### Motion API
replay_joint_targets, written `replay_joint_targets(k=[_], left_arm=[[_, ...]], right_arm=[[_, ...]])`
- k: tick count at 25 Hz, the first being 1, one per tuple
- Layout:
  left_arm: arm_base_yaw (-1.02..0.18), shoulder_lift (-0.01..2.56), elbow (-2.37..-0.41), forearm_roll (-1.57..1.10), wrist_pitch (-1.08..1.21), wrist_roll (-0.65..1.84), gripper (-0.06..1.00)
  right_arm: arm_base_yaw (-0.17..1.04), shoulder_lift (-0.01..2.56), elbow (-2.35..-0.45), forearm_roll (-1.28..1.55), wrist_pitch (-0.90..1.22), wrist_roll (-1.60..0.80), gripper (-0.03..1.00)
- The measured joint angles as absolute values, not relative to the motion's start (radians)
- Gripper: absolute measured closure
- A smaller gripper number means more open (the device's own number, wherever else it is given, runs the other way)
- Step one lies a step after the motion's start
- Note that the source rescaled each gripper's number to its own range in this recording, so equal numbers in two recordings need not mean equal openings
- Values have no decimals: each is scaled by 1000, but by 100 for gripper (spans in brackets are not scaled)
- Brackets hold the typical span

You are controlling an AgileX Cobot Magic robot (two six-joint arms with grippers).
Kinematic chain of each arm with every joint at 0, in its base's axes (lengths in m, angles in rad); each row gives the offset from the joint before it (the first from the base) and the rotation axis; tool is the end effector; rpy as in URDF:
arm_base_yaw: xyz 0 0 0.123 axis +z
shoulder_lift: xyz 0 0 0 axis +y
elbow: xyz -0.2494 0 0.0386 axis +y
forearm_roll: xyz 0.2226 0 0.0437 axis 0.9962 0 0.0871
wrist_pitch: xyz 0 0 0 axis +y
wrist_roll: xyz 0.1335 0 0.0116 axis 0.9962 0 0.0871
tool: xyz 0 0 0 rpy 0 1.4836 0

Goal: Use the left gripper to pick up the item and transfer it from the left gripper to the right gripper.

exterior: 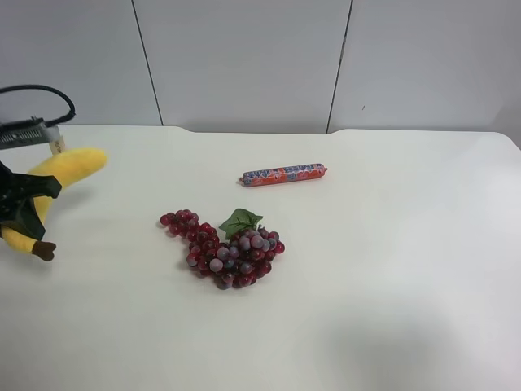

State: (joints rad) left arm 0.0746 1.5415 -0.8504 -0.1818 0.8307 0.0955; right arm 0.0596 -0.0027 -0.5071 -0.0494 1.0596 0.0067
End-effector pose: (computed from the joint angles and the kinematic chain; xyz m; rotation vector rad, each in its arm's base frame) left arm 0.2503 0.0008 0.1338 -0.1385 2.9848 -0.1952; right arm 0.0435 -0.0032 0.2480 -0.0512 2.0318 -0.0173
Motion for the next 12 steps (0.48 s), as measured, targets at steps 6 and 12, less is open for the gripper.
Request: replay_joint_targets(k=[6, 12], left_arm=[[51, 1368, -868, -244, 947, 180, 94], [-180, 1327, -868, -252, 1040, 221, 94]], right_arm=[[60, -3, -507, -49, 1060, 7, -1], [60, -3, -507, -49, 1060, 7, -1]])
